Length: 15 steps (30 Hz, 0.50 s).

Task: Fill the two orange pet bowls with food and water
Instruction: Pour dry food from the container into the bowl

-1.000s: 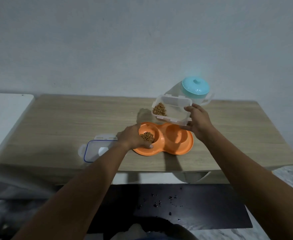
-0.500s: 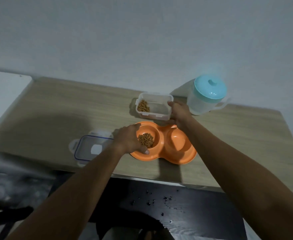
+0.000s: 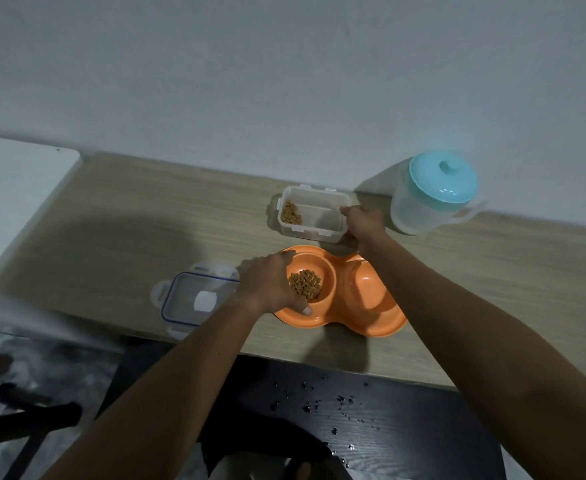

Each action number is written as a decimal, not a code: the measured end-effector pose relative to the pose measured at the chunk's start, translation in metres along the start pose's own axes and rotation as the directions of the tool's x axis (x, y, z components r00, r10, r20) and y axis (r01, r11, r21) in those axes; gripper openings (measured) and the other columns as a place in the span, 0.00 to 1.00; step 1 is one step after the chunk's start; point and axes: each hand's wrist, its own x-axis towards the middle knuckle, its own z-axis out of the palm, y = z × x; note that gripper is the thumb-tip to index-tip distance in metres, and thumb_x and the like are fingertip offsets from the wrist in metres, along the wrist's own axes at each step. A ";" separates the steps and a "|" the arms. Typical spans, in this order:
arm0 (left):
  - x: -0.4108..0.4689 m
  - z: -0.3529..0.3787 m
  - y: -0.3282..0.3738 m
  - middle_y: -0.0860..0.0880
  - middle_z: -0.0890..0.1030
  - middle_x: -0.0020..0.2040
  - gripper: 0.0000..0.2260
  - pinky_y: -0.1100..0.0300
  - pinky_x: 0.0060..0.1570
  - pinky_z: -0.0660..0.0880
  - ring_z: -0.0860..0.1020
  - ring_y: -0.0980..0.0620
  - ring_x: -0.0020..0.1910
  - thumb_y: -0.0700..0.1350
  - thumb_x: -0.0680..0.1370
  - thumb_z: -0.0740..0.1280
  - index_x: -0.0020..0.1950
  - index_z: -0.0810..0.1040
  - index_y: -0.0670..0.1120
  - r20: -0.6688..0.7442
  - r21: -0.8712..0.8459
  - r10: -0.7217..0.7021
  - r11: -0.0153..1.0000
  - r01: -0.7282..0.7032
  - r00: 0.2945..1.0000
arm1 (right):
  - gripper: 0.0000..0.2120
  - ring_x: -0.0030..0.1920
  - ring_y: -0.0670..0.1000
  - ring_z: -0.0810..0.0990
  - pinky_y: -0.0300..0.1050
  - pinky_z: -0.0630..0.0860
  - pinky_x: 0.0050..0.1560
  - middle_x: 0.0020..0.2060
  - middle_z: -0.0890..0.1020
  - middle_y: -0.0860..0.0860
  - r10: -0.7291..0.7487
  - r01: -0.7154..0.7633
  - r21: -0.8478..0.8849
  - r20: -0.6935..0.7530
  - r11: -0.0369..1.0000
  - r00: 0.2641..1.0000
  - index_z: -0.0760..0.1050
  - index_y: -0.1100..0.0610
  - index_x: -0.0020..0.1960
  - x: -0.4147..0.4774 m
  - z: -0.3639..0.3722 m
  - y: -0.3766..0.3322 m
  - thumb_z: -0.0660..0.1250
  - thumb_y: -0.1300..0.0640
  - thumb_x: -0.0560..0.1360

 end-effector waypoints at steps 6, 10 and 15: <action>0.000 -0.003 0.005 0.46 0.77 0.69 0.58 0.45 0.65 0.72 0.75 0.43 0.66 0.63 0.54 0.83 0.79 0.63 0.50 0.001 0.111 -0.013 0.994 0.013 1.000 | 0.11 0.48 0.61 0.83 0.62 0.84 0.52 0.45 0.83 0.58 -0.012 0.012 -0.011 0.020 1.000 1.000 0.80 0.53 0.47 0.010 0.004 0.010 0.72 0.47 0.69; -0.002 -0.005 0.013 0.47 0.77 0.69 0.57 0.45 0.64 0.72 0.75 0.42 0.67 0.63 0.54 0.82 0.79 0.63 0.50 0.016 0.193 -0.038 0.981 0.034 0.999 | 0.21 0.52 0.57 0.81 0.54 0.80 0.55 0.51 0.84 0.55 -0.086 0.085 -0.088 -0.006 0.993 0.996 0.80 0.54 0.61 -0.021 -0.008 0.006 0.71 0.45 0.72; -0.002 -0.008 0.035 0.48 0.79 0.61 0.51 0.44 0.55 0.77 0.79 0.42 0.59 0.62 0.47 0.81 0.67 0.70 0.50 0.065 0.277 -0.159 0.951 0.135 0.985 | 0.15 0.58 0.53 0.81 0.47 0.76 0.59 0.57 0.84 0.52 -0.327 0.313 -0.100 -0.210 0.945 0.921 0.80 0.55 0.62 -0.058 -0.044 0.009 0.68 0.51 0.78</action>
